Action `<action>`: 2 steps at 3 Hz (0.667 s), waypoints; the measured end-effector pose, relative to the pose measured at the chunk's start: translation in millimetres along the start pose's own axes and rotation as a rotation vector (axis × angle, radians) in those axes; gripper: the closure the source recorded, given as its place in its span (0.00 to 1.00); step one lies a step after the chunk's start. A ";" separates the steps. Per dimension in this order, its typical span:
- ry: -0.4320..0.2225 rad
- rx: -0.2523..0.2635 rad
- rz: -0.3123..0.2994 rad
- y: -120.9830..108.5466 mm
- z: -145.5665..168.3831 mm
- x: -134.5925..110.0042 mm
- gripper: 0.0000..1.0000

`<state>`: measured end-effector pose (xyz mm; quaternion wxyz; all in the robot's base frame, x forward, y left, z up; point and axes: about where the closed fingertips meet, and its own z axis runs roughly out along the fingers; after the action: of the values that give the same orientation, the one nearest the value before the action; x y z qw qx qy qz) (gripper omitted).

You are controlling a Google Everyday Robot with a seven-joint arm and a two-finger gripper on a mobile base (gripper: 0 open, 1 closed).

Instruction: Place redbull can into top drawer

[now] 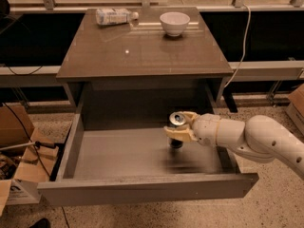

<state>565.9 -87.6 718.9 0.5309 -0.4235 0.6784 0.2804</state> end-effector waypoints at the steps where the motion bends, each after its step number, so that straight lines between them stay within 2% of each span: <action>1: -0.001 -0.004 -0.001 1.1 1.7 -0.6 0.35; 2: -0.002 -0.008 -0.001 2.4 3.5 -1.3 0.11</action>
Offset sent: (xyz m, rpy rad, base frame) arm -0.0001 0.0019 0.0000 0.0006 0.0001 0.0034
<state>565.6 -83.2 719.0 0.5300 -0.4257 0.6766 0.2829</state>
